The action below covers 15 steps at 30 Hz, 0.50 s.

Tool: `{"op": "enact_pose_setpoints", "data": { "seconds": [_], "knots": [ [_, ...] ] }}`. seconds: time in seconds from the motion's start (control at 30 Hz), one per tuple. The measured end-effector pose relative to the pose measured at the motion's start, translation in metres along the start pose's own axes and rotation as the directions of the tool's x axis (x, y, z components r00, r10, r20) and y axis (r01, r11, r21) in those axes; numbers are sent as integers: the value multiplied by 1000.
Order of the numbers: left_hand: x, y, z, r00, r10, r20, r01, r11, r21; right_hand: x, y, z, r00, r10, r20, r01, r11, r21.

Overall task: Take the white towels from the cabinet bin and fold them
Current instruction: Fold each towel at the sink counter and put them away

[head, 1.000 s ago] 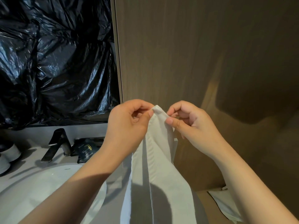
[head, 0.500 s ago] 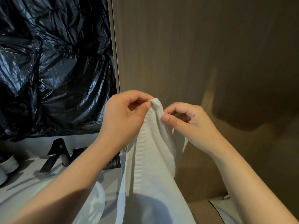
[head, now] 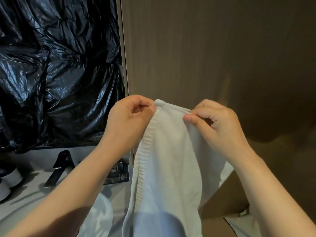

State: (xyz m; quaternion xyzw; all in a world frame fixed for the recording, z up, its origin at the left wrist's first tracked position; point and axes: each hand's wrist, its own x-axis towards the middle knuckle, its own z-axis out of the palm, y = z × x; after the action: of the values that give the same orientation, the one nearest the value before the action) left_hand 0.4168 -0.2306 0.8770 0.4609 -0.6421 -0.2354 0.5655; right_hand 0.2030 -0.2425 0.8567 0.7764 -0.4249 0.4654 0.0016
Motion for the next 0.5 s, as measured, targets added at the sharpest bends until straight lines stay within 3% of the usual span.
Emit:
{"op": "enact_pose_setpoints", "data": {
  "seconds": [0.1, 0.23, 0.4, 0.5],
  "knots": [
    [1, -5, 2, 998, -61, 15, 61, 997, -52, 1, -3, 3, 1000, 22, 2, -22, 999, 37],
    [3, -13, 11, 994, -100, -40, 95, 990, -107, -9, 3, 12, 987, 109, 118, -124, 984, 128],
    [1, -23, 22, 992, -91, -84, 86, 994, -60, -25, 19, 16, 946, 199, 256, -234, 965, 117],
    [1, -26, 22, 990, -89, -109, 83, 995, -63, -37, 30, 19, 935, 190, 299, -212, 976, 44]
  ]
}}
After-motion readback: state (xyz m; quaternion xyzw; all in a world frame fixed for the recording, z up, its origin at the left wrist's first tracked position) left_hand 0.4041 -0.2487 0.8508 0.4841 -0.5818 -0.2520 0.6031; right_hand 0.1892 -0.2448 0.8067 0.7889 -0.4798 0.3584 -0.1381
